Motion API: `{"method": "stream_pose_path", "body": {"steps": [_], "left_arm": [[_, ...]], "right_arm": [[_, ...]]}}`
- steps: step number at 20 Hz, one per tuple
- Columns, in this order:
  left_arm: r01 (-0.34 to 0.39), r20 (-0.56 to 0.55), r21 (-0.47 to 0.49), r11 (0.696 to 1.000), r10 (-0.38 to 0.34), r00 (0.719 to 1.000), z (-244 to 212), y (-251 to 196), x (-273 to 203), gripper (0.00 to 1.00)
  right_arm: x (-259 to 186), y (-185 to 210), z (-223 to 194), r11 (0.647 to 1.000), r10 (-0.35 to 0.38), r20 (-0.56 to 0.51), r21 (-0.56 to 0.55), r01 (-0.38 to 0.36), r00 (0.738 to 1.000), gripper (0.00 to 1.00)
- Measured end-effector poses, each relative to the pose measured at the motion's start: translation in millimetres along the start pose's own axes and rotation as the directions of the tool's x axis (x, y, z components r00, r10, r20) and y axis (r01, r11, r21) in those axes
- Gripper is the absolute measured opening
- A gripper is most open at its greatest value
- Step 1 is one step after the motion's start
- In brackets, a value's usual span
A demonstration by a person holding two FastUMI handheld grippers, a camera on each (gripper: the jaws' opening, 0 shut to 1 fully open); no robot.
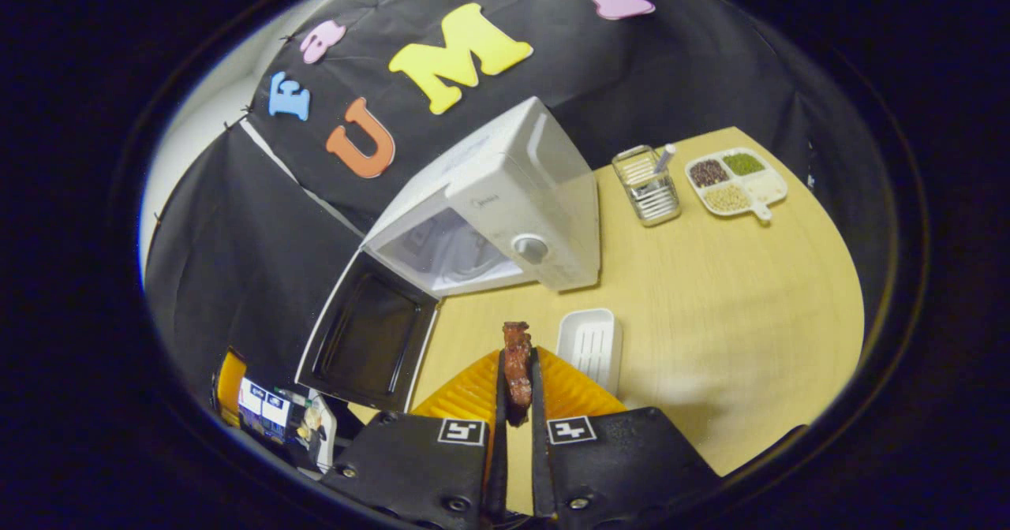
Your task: Open the microwave oven with the left hand, put the food in, and close the microwave oven.
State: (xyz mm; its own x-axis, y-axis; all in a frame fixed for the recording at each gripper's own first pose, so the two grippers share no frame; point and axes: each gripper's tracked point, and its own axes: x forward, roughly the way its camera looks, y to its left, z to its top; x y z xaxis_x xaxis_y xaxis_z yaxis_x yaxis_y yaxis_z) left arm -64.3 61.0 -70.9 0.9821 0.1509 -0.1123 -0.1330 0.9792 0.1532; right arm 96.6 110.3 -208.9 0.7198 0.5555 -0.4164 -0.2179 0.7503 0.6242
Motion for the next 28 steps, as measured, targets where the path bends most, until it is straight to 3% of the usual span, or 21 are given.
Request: {"method": "stream_pose_path", "body": {"steps": [6,14,20,23,28], "left_arm": [[0.054,-0.03,-0.008,0.998,-0.054,0.998,-28,36,-9,0.94],[0.034,-0.055,0.0,0.999,-0.034,0.998,-58,96,-7,0.94],[-0.019,-0.094,-0.03,0.999,0.016,0.995,-82,139,-1,0.95],[-0.037,-0.11,-0.031,0.999,0.033,0.993,-91,154,3,0.95],[-0.048,-0.118,-0.033,0.998,0.044,0.992,-103,166,5,0.95]], "right_arm": [[46,76,15,0.99,0.034,0.187,0.127,-0.059,0.982,0.15],[180,135,14,0.941,-0.011,0.402,0.313,-0.126,0.916,0.16],[274,140,16,0.91,-0.094,0.474,0.398,-0.118,0.875,0.16],[306,125,27,0.9,-0.158,0.506,0.427,-0.086,0.848,0.16],[343,107,33,0.922,-0.23,0.527,0.386,0.011,0.818,0.16]]}}
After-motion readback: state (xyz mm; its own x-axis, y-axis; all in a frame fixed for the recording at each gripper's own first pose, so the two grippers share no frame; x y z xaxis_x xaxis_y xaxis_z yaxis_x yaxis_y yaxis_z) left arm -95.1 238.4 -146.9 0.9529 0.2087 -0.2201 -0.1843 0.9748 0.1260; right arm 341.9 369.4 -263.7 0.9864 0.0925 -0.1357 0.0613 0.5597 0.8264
